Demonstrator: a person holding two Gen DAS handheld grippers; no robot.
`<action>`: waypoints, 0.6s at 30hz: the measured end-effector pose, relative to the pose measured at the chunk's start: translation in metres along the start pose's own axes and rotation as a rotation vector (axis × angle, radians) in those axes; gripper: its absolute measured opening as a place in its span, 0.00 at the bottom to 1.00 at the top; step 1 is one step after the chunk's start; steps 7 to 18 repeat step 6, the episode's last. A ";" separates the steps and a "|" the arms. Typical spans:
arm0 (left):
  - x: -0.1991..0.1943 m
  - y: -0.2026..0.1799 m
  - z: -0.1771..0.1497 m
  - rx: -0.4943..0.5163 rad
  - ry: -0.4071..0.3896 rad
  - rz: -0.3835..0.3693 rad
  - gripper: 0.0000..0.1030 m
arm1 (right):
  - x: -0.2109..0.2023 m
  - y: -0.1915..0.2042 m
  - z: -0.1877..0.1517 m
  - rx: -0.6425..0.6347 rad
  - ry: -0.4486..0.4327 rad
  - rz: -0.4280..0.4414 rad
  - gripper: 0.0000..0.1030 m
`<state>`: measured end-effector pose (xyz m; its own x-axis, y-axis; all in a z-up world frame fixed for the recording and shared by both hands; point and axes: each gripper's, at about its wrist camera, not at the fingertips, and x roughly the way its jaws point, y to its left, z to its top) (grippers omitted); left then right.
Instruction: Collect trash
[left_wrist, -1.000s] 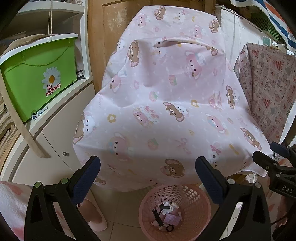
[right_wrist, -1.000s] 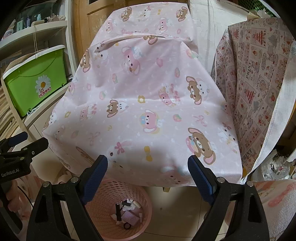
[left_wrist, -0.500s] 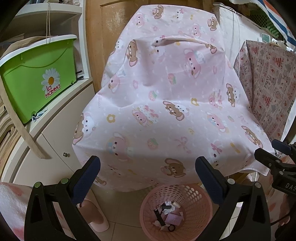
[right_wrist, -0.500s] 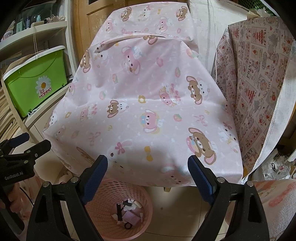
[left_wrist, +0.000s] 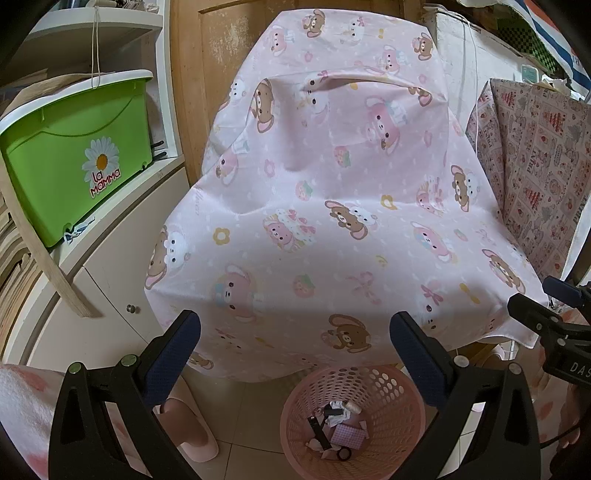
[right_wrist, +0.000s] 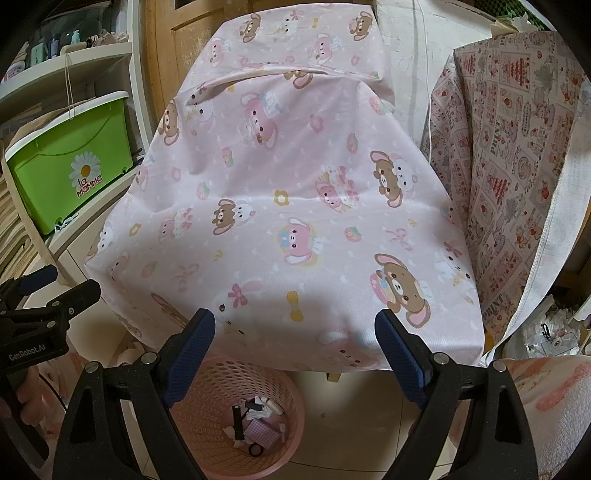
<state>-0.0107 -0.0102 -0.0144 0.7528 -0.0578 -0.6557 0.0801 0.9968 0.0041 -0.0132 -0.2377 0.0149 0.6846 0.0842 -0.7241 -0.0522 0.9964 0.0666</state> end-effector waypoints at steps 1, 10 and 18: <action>0.000 0.000 0.000 0.000 -0.001 0.001 0.99 | 0.000 0.000 0.000 -0.001 0.000 0.000 0.87; 0.000 0.000 0.000 0.000 0.001 -0.001 0.99 | 0.001 0.000 0.000 -0.004 0.001 0.003 0.87; 0.000 0.000 0.000 0.000 0.001 -0.001 0.99 | 0.001 0.000 0.000 -0.004 0.001 0.003 0.87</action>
